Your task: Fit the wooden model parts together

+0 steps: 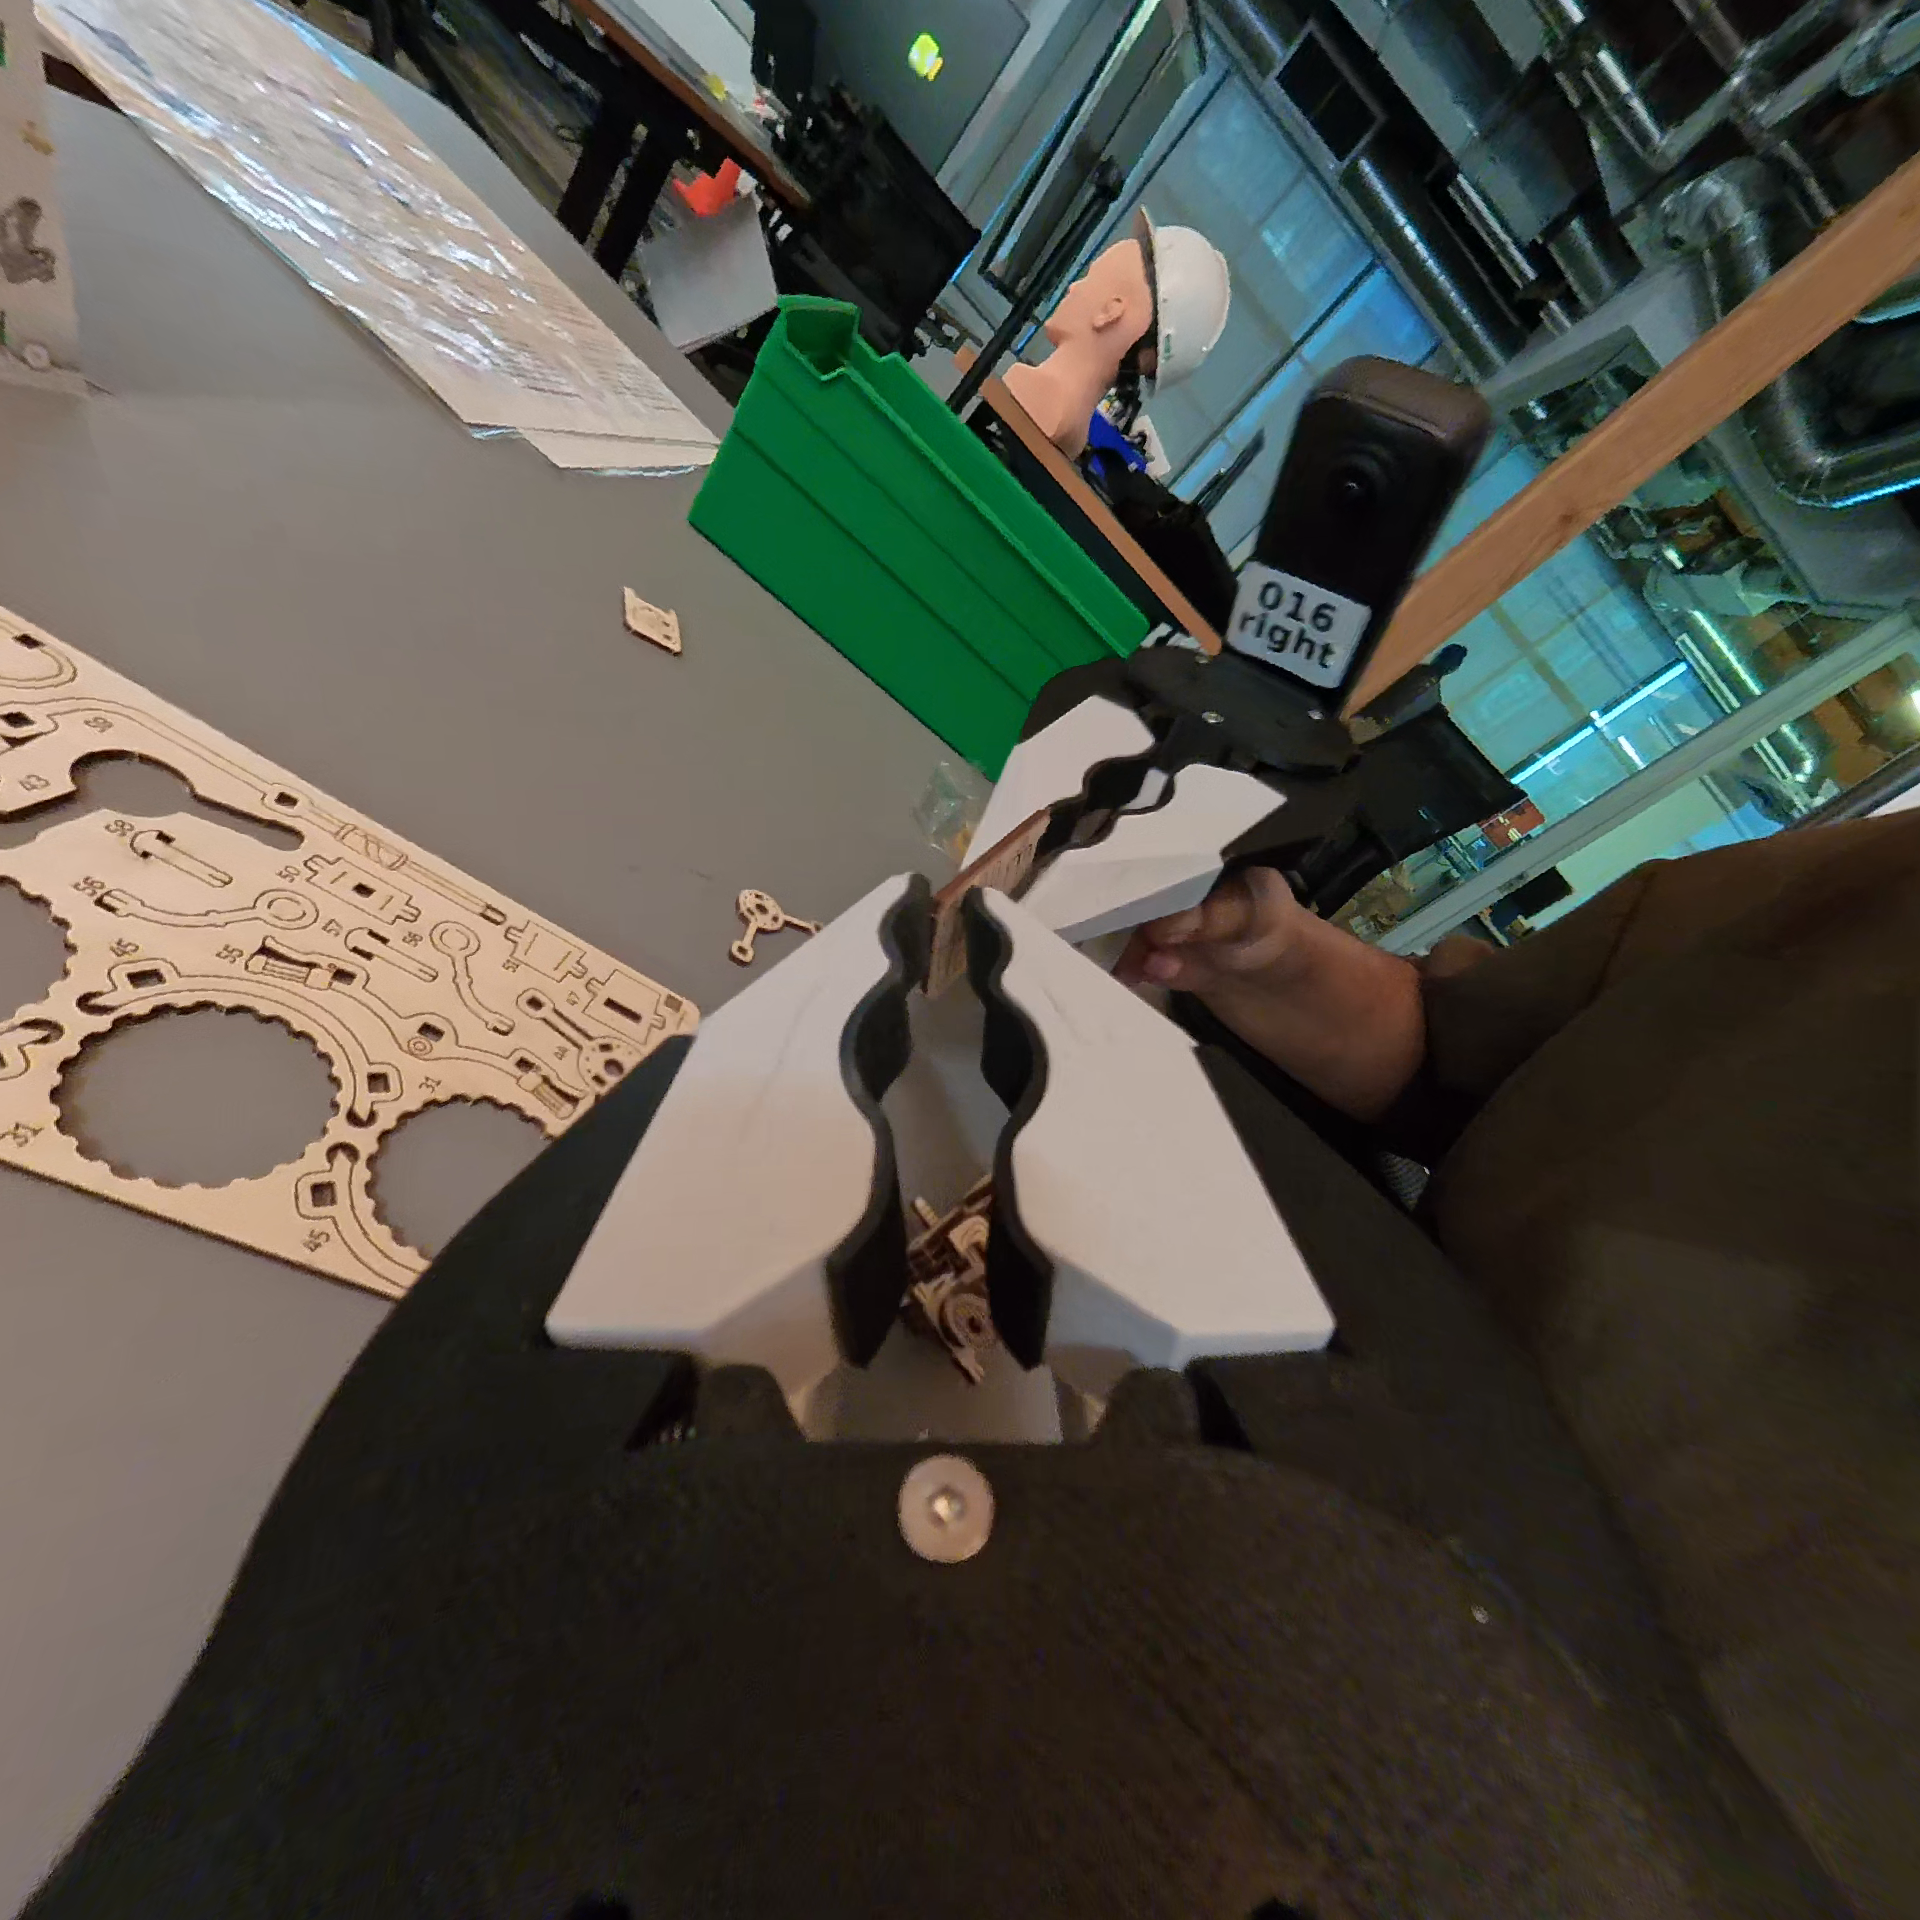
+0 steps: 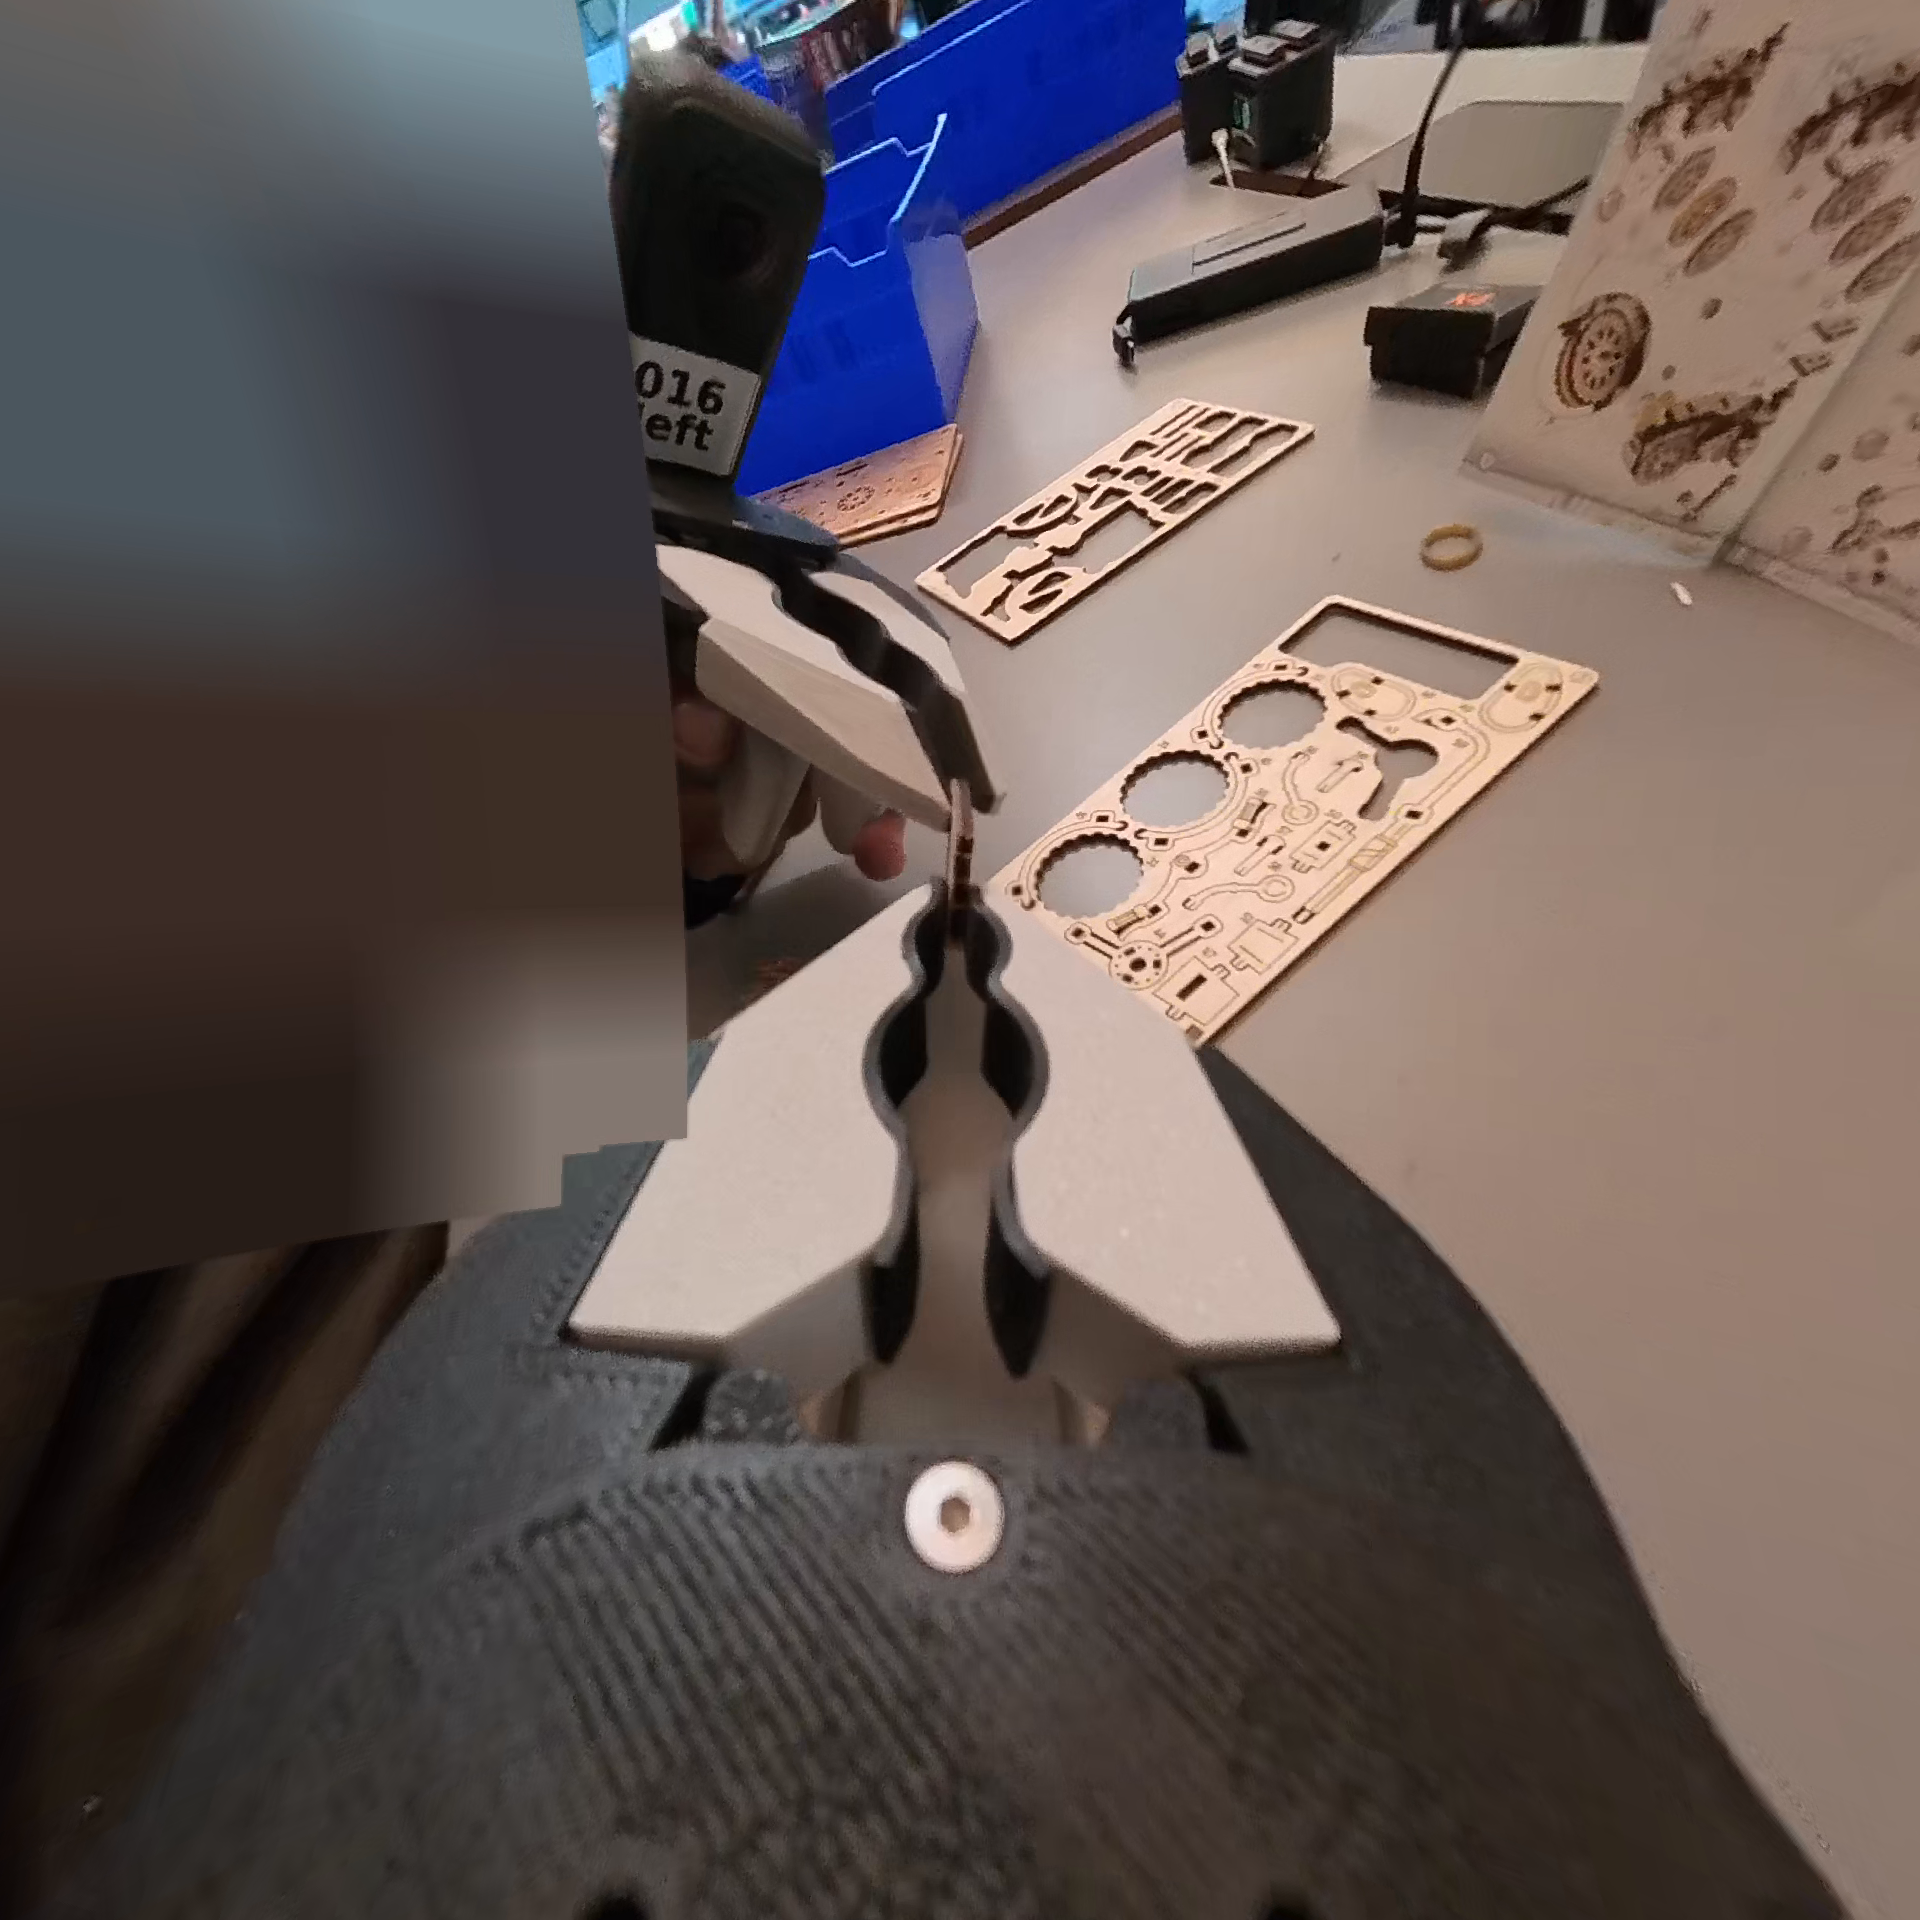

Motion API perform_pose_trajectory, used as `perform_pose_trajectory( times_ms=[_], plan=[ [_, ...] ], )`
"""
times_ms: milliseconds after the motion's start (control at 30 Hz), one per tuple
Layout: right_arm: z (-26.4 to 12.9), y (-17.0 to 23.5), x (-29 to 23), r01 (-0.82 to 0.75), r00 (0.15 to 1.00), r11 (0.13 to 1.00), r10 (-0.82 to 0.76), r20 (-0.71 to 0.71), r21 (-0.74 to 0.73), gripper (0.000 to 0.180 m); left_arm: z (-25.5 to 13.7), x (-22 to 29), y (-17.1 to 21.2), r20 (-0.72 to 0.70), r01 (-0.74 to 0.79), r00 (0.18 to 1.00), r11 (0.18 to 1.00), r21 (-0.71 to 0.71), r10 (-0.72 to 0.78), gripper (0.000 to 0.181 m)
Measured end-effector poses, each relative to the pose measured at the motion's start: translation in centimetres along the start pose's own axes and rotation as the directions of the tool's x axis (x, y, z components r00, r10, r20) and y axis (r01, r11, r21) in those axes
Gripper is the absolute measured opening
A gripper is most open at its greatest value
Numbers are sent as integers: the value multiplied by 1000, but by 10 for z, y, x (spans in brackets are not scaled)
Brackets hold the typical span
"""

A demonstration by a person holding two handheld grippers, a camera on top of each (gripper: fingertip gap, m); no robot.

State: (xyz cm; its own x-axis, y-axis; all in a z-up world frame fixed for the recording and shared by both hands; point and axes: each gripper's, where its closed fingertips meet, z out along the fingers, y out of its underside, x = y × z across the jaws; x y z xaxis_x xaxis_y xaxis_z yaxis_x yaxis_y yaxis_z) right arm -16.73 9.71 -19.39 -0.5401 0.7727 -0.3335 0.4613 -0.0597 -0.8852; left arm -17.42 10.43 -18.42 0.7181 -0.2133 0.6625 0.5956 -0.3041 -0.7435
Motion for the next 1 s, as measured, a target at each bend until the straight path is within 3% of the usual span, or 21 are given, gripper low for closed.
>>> perform_pose_trajectory(
  times_ms=[33, 233, 400, 600, 1000],
  plan=[
    [1, 1, 2, -31, 1000, 1000, 31, 5, 3, 1, 0, -1, 0, 1, 0, 1000, 1000, 14, 0, 6],
    [-5, -8, 6, -236, 967, 968, 226, 120, 86, 0, 4, 2, 6, -56, 58, 997, 998, 10, -57, 16],
    [-3, -9, 3, -347, 925, 932, 320, 205, 109, 1, 3, 4, 4, -103, 115, 988, 993, 27, -111, 1],
    [-3, -4, 9, -374, 914, 922, 348, 210, 102, 12, 1, 3, 0, -98, 126, 988, 991, 49, -121, 0],
    [-3, -5, 7, -392, 902, 915, 361, 238, 98, 5, 2, 2, 0, -89, 140, 987, 988, 58, -134, 0]
  ],
)
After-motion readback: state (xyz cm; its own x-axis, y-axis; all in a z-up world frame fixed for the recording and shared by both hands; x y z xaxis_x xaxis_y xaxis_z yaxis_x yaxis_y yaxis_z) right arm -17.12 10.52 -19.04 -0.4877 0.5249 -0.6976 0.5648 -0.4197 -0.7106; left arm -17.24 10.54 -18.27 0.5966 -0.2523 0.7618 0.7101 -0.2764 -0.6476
